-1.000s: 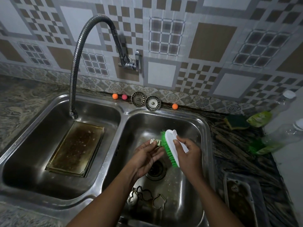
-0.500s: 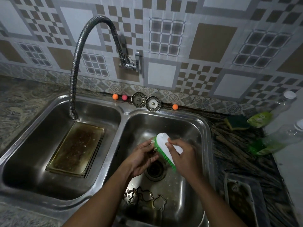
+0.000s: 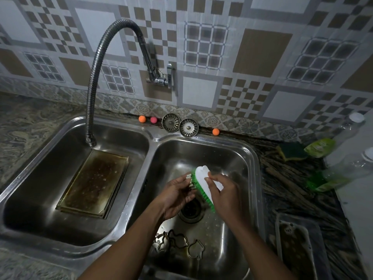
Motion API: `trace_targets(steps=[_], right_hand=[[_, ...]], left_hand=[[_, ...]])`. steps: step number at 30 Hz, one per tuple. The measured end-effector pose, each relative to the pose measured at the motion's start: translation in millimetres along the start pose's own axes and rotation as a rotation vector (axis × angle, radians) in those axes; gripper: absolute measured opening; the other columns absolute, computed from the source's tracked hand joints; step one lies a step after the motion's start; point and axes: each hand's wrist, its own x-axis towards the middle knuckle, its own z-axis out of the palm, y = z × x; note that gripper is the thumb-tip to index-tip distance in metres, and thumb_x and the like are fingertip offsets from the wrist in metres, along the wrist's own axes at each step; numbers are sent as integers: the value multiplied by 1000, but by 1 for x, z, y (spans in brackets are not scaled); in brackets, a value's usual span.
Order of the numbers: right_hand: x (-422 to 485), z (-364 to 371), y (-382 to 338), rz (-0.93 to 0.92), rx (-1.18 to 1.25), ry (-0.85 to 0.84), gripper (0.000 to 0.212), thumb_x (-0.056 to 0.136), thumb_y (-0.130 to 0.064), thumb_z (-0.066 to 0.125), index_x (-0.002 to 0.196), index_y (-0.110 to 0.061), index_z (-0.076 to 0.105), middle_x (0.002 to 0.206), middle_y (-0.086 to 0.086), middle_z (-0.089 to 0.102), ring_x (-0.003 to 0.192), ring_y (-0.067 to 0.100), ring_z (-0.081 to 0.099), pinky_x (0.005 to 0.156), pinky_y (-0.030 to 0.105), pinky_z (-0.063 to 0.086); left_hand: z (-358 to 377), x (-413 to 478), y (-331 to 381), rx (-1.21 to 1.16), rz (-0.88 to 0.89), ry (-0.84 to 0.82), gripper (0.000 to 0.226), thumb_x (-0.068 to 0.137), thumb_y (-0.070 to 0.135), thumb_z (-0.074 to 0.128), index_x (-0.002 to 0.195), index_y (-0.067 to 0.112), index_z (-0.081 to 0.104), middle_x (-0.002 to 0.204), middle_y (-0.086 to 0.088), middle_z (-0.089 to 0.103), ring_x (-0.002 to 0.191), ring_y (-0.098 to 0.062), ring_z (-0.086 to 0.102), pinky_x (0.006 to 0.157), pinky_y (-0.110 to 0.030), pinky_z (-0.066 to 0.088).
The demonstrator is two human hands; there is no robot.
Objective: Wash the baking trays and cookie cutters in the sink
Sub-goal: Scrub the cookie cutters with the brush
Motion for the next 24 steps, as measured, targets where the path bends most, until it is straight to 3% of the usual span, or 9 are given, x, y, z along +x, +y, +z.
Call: trace_targets(steps=[3, 8, 10, 14, 16, 19, 24], right_hand=[[2, 1, 5, 53, 0, 39, 15, 89, -21, 69, 99, -11, 74, 95, -5, 70, 88, 8, 62, 72, -1, 37], [0, 7, 4, 134, 68, 164, 18, 91, -23, 66, 104, -13, 73, 105, -2, 72, 96, 10, 62, 78, 20, 42], [-2, 6, 4, 167, 113, 169, 16, 91, -23, 66, 103, -14, 73, 103, -4, 72, 97, 9, 63, 78, 18, 42], [-7, 2, 4, 197, 204, 77, 12, 91, -22, 66, 102, -21, 72, 96, -22, 65, 94, -12, 58, 78, 4, 40], [-8, 1, 4, 227, 247, 136, 12, 91, -20, 66, 102, -21, 71, 94, -24, 63, 94, -13, 57, 80, 6, 40], [-6, -3, 3, 238, 269, 133, 12, 91, -19, 66, 102, -19, 71, 94, -25, 62, 94, -9, 58, 75, -2, 38], [-13, -5, 0, 159, 302, 62, 11, 89, -16, 68, 98, -23, 71, 100, -15, 69, 97, -15, 58, 79, 1, 41]], left_hand=[[2, 0, -1, 3, -8, 6, 31, 101, 6, 44, 123, 11, 66, 113, -17, 69, 91, -22, 64, 70, -26, 53], [4, 0, 2, 0, -51, 17, 32, 103, 11, 39, 124, 12, 64, 104, -12, 71, 84, -22, 63, 65, -30, 53], [2, 0, 2, -11, -75, 12, 33, 103, 13, 37, 124, 11, 63, 109, -14, 68, 84, -23, 63, 65, -32, 51], [0, 0, 0, -24, -94, 36, 34, 104, 16, 35, 124, 12, 62, 113, -17, 66, 85, -23, 63, 65, -33, 50], [0, 0, -1, -40, -99, 44, 34, 104, 18, 34, 121, 13, 64, 112, -16, 68, 84, -23, 63, 66, -34, 49], [5, 0, -2, -45, -99, 56, 34, 105, 20, 35, 119, 13, 65, 109, -15, 69, 83, -22, 63, 65, -33, 49], [19, 11, -3, -88, -22, 307, 20, 100, 16, 52, 114, 6, 61, 94, -14, 70, 76, -24, 66, 63, -34, 60]])
